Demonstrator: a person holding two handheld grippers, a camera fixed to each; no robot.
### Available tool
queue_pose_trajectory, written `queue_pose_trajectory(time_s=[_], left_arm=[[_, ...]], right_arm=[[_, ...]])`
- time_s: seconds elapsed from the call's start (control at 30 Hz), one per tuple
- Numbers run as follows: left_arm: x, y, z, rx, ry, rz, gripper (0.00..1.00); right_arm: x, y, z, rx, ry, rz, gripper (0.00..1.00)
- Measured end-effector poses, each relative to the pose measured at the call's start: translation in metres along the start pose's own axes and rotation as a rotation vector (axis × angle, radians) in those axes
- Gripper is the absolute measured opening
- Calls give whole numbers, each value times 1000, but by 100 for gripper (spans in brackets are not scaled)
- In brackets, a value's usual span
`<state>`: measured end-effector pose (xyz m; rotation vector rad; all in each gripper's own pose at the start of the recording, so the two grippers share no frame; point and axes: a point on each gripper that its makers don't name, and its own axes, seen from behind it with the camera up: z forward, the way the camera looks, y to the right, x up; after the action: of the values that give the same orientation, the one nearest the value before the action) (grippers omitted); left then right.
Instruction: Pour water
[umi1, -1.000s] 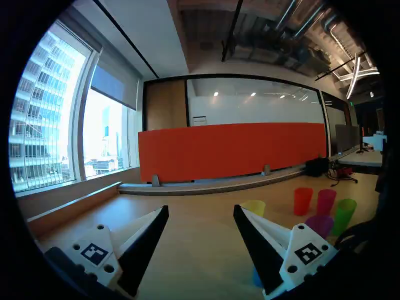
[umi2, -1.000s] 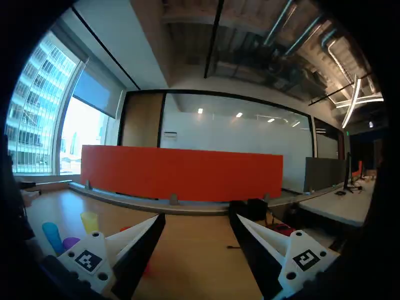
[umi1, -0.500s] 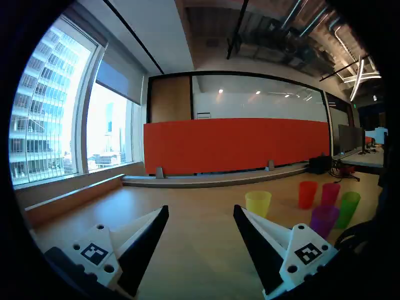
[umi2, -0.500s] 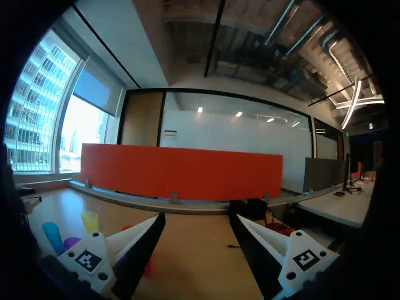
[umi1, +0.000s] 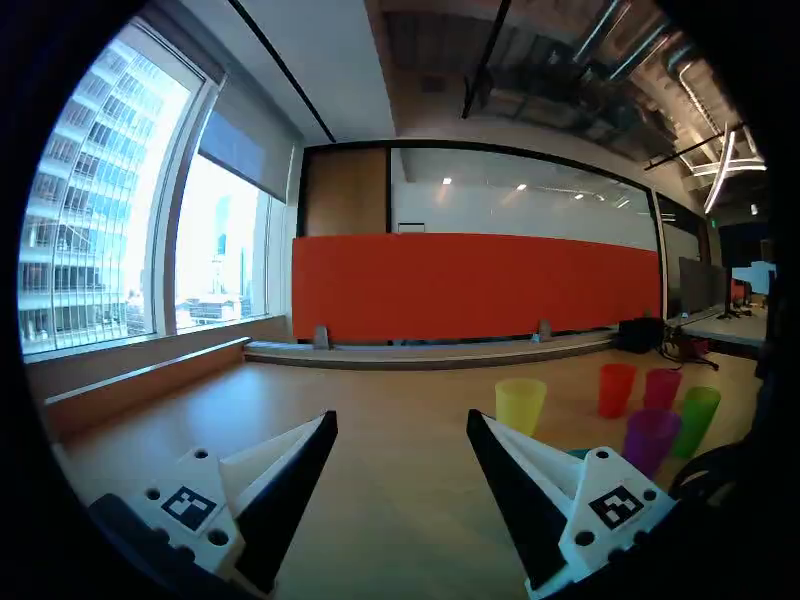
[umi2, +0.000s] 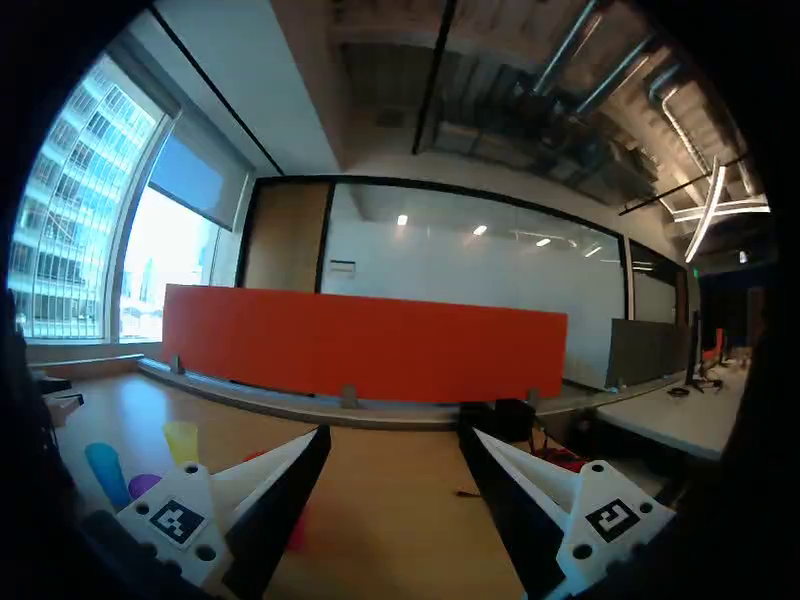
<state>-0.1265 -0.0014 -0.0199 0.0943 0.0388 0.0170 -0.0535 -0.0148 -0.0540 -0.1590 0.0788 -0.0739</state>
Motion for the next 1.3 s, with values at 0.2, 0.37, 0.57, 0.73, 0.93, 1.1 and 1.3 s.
queue_pose_trajectory(time_s=[0.2, 0.37, 0.57, 0.73, 0.93, 1.1, 1.3], left_arm=[[0, 2, 1, -6, 0, 0, 96], [0, 2, 2, -9, -1, -1, 96], [1, 2, 2, -14, -1, 0, 96], [0, 2, 3, -14, -1, 0, 96], [0, 2, 2, -14, -1, 1, 96], [0, 1, 2, -13, -1, 1, 96], [1, 1, 2, -13, -1, 1, 96]], right_arm=[[1, -2, -1, 3, 2, -1, 100], [3, -2, -1, 3, 3, -2, 100], [5, -2, -2, 4, 6, -8, 100], [5, 1, -1, 2, 10, -9, 100], [3, 3, 0, 3, 27, -23, 100], [-2, 5, 2, -1, 39, -36, 100], [-9, -2, 5, 14, 54, -44, 100]])
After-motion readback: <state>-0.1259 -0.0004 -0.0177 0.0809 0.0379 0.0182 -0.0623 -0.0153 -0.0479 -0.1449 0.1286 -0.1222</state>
